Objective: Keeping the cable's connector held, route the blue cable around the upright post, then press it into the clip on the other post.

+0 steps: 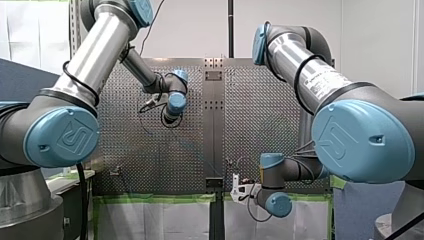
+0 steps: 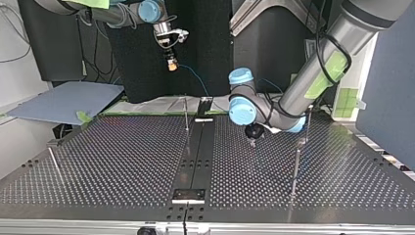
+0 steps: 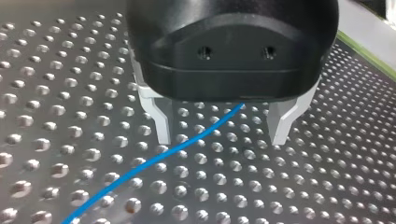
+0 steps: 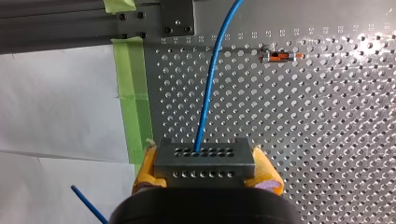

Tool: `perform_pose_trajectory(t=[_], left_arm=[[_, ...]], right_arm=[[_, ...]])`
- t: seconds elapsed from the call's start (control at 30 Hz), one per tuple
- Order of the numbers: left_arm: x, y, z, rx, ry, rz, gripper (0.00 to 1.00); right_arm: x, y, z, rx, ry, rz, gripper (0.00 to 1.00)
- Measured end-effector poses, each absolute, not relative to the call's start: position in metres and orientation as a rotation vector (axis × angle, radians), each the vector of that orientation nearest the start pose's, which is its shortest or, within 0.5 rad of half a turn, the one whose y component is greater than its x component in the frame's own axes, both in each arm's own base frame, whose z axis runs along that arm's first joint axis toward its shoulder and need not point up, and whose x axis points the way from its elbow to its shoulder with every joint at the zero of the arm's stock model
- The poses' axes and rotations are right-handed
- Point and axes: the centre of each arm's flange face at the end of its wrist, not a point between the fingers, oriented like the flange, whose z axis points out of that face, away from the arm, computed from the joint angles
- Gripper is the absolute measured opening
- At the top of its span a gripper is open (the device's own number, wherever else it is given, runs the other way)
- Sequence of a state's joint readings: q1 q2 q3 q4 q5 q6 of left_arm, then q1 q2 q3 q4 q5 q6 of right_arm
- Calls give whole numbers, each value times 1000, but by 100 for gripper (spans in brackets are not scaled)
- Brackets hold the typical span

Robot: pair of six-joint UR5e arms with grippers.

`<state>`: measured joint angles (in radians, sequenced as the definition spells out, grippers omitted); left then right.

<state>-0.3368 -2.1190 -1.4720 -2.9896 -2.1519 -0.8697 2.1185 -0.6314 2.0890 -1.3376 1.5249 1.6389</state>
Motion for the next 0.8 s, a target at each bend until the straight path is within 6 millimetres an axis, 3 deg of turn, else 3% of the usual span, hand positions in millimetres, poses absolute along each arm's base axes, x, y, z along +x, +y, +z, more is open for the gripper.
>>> perform_pose_trajectory(t=[0.27, 0.5, 0.8], left_arm=[[562, -289, 195, 662, 1852, 826, 100], [560, -292, 179, 662, 1879, 807, 100], [551, -306, 131, 716, 1939, 765, 100]], right_arm=[[365, -333, -87, 1727, -1000, 1593, 0], [365, -333, -87, 1727, -1001, 1593, 0], [365, -333, -87, 1729, -1000, 1591, 0]])
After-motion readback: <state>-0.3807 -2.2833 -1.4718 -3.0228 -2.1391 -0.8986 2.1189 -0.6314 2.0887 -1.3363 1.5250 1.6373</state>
